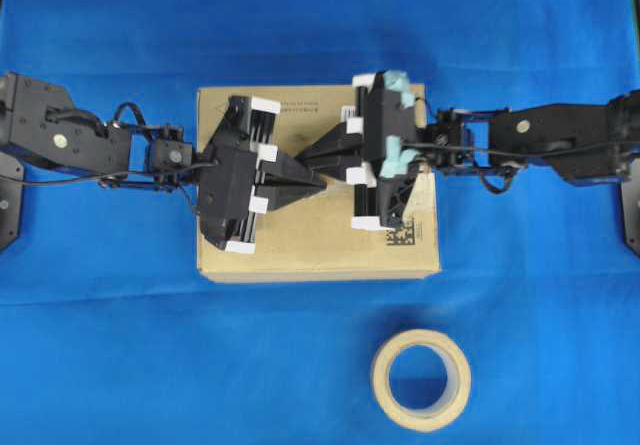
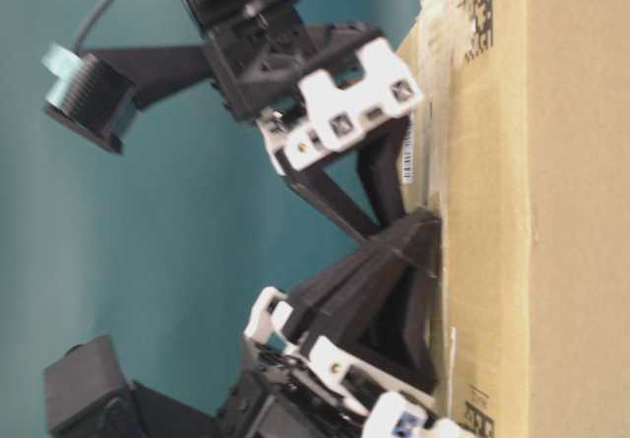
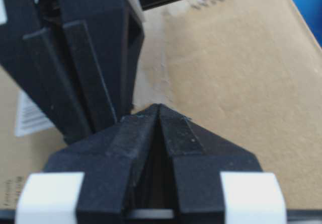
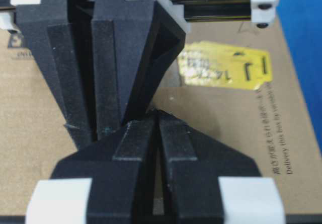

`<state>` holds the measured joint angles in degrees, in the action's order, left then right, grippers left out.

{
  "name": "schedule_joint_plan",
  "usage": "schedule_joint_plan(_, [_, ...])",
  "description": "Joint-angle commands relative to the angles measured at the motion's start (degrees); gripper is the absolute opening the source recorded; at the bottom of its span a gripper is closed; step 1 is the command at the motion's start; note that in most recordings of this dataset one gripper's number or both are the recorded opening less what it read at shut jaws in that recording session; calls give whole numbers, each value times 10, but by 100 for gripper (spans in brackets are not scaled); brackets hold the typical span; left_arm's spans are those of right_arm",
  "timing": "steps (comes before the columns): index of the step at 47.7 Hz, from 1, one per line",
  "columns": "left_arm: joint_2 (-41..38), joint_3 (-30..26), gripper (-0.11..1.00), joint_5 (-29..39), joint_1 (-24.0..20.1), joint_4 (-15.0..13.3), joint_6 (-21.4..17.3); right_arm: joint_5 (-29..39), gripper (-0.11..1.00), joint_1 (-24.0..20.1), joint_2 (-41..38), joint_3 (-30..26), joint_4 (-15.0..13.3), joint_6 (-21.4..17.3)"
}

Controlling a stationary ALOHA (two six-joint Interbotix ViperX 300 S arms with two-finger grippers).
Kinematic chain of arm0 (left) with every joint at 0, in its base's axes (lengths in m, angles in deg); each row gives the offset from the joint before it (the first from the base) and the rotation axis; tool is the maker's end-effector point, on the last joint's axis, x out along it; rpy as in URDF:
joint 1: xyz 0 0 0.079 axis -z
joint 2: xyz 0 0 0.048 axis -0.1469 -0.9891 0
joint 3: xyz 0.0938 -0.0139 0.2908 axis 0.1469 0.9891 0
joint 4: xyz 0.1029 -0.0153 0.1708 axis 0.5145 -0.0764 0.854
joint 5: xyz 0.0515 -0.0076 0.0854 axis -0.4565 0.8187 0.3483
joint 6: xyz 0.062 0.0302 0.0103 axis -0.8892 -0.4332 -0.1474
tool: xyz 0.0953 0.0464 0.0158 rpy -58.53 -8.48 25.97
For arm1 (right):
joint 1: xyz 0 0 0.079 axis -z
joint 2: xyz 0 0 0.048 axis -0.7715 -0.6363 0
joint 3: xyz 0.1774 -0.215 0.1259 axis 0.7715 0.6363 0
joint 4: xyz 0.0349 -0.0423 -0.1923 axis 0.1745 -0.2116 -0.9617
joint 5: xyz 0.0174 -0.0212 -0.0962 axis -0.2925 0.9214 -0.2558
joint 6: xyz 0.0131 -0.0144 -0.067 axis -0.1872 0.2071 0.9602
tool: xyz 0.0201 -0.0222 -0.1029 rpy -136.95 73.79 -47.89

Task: Apply tape along the seams of the closed cardboard box to seal it securely.
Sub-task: 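Slide both grippers toward each other, smoothing the tape over the seam, then press the tape flat with both grippers at the seam center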

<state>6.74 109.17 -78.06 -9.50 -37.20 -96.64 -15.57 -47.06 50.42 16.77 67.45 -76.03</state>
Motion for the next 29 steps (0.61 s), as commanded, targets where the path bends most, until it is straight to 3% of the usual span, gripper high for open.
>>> schedule_joint_plan(1, [5,-4,0,-4,-4,-2,1,-1,0,-11,1,-18,-1,0])
schedule_joint_plan(10, [5,9,0,-6,-9,-11,1,-1,0,-20,1,-10,-1,-3])
schedule_joint_plan(21, [17,44,0,-7,-12,-59,0,-1,0,-20,2,16,2,-10])
schedule_joint_plan(29, [38,83,0,-19,-12,-69,1,-1,0,-22,12,40,4,-11])
